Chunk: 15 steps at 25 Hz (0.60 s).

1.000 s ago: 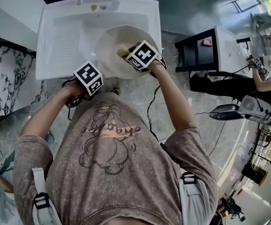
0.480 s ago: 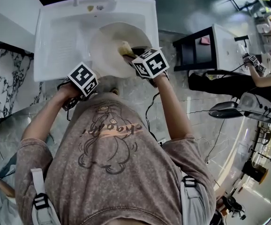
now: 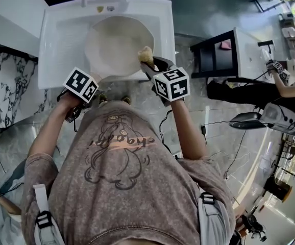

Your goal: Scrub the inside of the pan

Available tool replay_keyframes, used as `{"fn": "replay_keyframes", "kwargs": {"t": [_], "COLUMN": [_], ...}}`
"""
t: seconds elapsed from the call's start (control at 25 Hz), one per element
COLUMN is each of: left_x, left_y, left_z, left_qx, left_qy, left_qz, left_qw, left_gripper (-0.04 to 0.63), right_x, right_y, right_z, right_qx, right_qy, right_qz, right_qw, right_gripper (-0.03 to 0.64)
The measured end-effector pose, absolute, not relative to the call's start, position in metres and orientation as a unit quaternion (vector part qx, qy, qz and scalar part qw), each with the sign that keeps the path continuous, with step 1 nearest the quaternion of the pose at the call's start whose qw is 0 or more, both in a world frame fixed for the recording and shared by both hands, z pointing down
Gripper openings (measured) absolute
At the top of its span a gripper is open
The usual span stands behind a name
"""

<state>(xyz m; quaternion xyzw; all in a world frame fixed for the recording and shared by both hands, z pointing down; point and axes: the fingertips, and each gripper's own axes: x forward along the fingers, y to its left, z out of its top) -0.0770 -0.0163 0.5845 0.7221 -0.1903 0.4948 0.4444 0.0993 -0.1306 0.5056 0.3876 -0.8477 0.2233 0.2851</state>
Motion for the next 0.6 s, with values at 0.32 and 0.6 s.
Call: {"fn": "replay_keyframes", "kwargs": {"t": [0.32,0.6], "left_x": [-0.085,-0.092], "left_y": [-0.029,-0.038], "left_z": [0.574,0.576], "left_qx": [0.723,0.719], "left_qy": [-0.249,-0.291], "left_qz": [0.451,0.422], "left_qw": [0.460,0.469], "left_gripper": [0.077,0.079], "right_x": [0.118,0.119], "right_y": [-0.101,-0.089], "right_z": [0.513,0.537], "right_qx": [0.425,0.441], "right_qy": [-0.838,-0.828], "right_qz": [0.239,0.265], "right_qw": [0.244,0.224], "right_gripper": [0.155,0.155]}}
